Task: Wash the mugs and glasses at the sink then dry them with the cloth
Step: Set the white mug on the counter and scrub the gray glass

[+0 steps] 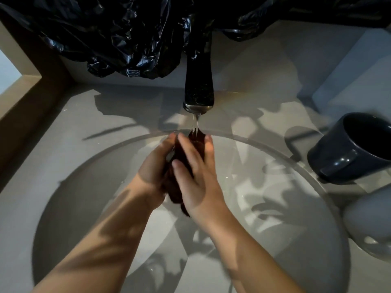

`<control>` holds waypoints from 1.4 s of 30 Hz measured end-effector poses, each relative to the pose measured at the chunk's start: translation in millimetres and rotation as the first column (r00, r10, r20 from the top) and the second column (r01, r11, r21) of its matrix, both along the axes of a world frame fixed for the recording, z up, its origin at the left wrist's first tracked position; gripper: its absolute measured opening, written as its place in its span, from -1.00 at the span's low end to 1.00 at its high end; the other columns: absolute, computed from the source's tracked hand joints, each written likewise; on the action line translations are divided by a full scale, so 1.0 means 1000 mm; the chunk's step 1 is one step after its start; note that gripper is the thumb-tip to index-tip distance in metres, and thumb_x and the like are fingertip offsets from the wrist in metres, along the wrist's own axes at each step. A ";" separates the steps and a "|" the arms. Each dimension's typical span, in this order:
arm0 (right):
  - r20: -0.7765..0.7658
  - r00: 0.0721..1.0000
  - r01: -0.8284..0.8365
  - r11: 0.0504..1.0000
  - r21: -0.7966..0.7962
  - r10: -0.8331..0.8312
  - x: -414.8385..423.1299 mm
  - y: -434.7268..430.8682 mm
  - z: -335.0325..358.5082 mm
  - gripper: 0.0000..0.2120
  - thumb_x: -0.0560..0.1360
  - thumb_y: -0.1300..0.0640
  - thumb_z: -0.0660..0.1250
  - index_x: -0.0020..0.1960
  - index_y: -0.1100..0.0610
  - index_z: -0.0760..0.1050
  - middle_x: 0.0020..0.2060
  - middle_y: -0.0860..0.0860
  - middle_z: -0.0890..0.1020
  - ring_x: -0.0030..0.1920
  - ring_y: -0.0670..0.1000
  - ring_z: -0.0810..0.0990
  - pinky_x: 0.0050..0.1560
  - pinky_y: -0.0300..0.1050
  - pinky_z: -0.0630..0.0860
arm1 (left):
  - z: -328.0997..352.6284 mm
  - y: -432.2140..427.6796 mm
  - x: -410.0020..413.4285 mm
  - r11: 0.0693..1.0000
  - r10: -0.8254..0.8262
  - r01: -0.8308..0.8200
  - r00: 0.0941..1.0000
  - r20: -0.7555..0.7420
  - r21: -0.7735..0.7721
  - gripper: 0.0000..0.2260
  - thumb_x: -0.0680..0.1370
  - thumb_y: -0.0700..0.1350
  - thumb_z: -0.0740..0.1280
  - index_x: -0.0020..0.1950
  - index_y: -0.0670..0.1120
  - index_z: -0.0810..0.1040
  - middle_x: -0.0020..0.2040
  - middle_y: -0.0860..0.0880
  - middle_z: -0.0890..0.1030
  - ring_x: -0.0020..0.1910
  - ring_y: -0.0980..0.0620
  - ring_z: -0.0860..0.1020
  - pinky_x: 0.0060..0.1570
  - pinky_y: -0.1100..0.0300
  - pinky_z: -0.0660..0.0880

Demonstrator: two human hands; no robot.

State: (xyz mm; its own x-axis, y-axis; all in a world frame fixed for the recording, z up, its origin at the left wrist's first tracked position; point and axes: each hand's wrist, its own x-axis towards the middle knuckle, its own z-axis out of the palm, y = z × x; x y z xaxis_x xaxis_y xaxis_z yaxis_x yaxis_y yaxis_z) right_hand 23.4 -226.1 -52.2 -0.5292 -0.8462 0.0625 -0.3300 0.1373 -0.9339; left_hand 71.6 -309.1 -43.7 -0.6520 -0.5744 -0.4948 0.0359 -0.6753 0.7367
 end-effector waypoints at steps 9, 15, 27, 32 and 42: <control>0.049 0.999 0.022 0.999 -0.041 -0.020 0.001 0.000 -0.004 -0.60 0.49 -0.21 0.10 0.27 -0.54 0.14 0.51 -0.25 -0.04 0.37 -0.31 0.07 0.16 -0.60 0.04 | 0.004 0.002 -0.002 0.998 -0.054 0.056 0.997 -0.056 0.033 -0.60 0.55 0.15 0.18 0.08 -0.13 0.60 -0.13 -0.10 0.68 -0.20 -0.01 0.66 -0.15 0.16 0.59; 0.351 0.932 0.146 0.981 -0.124 -0.094 -0.025 -0.011 0.005 -0.70 0.62 0.02 0.12 0.22 -0.38 0.33 0.42 -0.05 0.36 0.37 -0.04 0.38 0.35 -0.19 0.36 | 0.003 0.006 -0.001 0.999 -0.026 0.026 1.000 -0.007 0.032 -0.58 0.58 0.14 0.13 0.25 -0.09 0.56 -0.09 -0.08 0.70 -0.23 -0.04 0.67 -0.24 0.13 0.57; 0.255 0.965 0.079 0.994 -0.076 -0.057 -0.024 0.001 -0.002 -0.65 0.63 0.01 0.09 0.36 -0.30 0.27 0.38 -0.03 0.39 0.36 0.02 0.40 0.31 -0.18 0.39 | 0.002 0.010 -0.002 0.998 -0.031 0.033 0.999 0.037 -0.052 -0.67 0.59 0.11 0.16 -0.08 -0.05 0.62 -0.28 -0.04 0.68 -0.38 0.00 0.64 -0.16 0.12 0.48; 0.067 0.995 0.075 0.997 -0.005 -0.074 0.001 0.005 0.001 -0.64 0.59 -0.11 0.13 0.27 -0.51 0.16 0.51 -0.23 -0.05 0.49 -0.12 0.08 0.40 -0.29 0.21 | 0.003 0.009 0.000 0.995 -0.044 0.043 0.999 -0.003 -0.087 -0.62 0.57 0.16 0.17 0.07 -0.08 0.63 -0.14 -0.08 0.71 -0.21 0.01 0.68 -0.24 0.17 0.61; 0.118 0.991 0.071 0.997 -0.015 -0.069 -0.001 0.003 0.001 -0.65 0.56 -0.17 0.11 0.25 -0.53 0.12 0.51 -0.17 0.05 0.43 -0.18 0.14 0.33 -0.29 0.17 | 0.005 0.009 -0.001 0.998 -0.050 0.051 0.999 0.014 -0.034 -0.56 0.56 0.23 0.14 0.04 -0.07 0.63 -0.12 -0.08 0.71 -0.21 0.01 0.68 -0.12 0.10 0.57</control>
